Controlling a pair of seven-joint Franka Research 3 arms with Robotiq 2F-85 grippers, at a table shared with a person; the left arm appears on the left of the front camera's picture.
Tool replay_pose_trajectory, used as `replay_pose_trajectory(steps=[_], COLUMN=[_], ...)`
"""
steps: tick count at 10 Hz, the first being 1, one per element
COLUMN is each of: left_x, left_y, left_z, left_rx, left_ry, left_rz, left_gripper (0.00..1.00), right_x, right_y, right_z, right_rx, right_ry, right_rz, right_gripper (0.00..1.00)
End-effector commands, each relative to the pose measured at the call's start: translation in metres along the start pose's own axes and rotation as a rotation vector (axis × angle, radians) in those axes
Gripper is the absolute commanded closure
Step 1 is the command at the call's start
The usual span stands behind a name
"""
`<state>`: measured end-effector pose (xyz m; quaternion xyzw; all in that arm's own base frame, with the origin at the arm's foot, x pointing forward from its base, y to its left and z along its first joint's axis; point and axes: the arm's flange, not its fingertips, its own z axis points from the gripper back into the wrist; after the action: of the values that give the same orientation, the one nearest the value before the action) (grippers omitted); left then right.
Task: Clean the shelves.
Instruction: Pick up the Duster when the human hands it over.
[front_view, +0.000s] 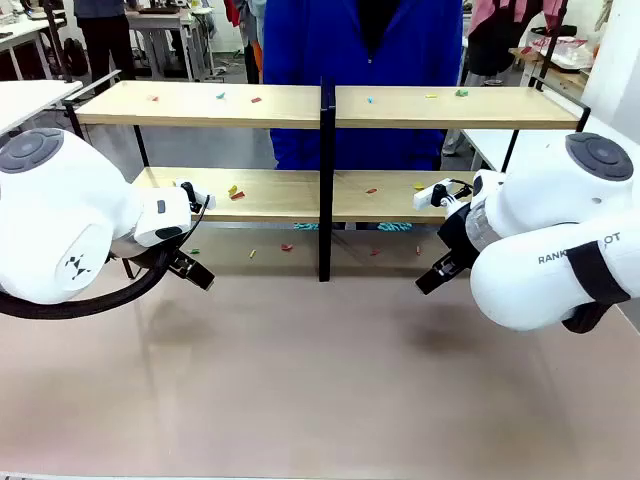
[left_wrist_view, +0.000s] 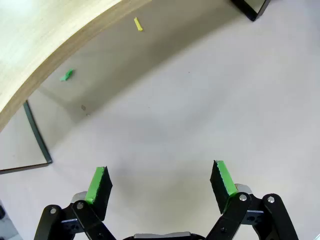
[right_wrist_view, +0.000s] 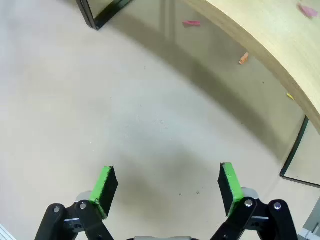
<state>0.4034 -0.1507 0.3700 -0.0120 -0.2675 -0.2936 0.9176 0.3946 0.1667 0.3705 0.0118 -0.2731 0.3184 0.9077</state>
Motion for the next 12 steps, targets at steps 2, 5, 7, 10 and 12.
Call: replay_pose_trajectory(steps=[2,5,7,10,12], left_x=[0.0001,0.0001,0.0001,0.0001,0.0001], left_y=[0.0,0.0,0.0,0.0,0.0], left_z=[0.0001,0.0001,0.0001,0.0001,0.0001], left_rx=[0.0,0.0,0.0,0.0,0.0], left_ry=[0.0,0.0,0.0,0.0,0.0], left_rz=[0.0,0.0,0.0,0.0,0.0], left_gripper=[0.0,0.0,0.0,0.0,0.0], right_x=[0.0001,0.0001,0.0001,0.0001,0.0001], right_y=[0.0,0.0,0.0,0.0,0.0], right_z=[0.0,0.0,0.0,0.0,0.0], right_rx=[0.0,0.0,0.0,0.0,0.0], right_ry=[0.0,0.0,0.0,0.0,0.0], right_rz=[0.0,0.0,0.0,0.0,0.0], right_gripper=[0.0,0.0,0.0,0.0,0.0])
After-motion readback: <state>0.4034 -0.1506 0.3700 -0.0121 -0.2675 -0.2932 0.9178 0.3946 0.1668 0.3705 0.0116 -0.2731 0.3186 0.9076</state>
